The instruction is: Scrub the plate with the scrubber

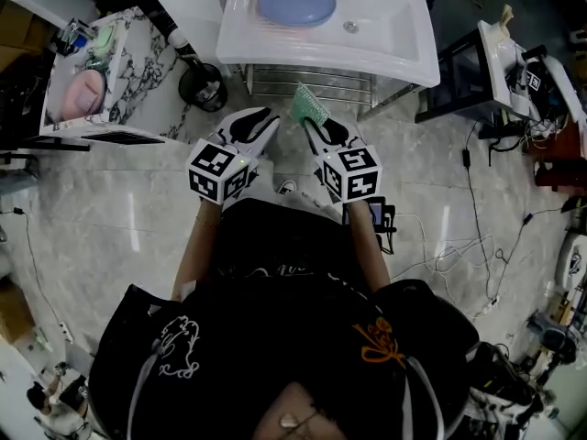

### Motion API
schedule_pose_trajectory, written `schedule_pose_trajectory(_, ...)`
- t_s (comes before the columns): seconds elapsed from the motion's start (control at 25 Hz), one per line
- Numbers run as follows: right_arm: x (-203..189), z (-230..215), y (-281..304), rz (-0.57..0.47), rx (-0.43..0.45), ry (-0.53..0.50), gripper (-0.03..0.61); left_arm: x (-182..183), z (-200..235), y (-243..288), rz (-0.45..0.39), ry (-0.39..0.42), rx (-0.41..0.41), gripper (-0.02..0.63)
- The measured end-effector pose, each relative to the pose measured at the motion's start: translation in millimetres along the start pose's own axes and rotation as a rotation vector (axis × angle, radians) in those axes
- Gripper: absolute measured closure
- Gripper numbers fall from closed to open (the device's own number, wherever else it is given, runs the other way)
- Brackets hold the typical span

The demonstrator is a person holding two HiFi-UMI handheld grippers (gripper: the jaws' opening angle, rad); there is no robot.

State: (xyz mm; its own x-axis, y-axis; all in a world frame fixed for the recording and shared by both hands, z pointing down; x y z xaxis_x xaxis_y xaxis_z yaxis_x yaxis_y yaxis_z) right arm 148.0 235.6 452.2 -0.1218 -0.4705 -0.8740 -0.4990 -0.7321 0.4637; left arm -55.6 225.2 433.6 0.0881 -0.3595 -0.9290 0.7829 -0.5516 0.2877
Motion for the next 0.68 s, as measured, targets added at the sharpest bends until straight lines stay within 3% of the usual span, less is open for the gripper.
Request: schedule_pose_trajectory(0.68,-1,14,-27,0.001,0.033,-0.028,0.486,1,-31,-18,-0.002,0.007,0.015,0.512)
Point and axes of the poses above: the fingertips, and each gripper's own axes: y forward along the fingers, z to its left, x out of its top, the point moved 10 cm from there along -y, backward along the fingers, and after that the axes turned 2 degrees about -x, right-handed, at the moved point
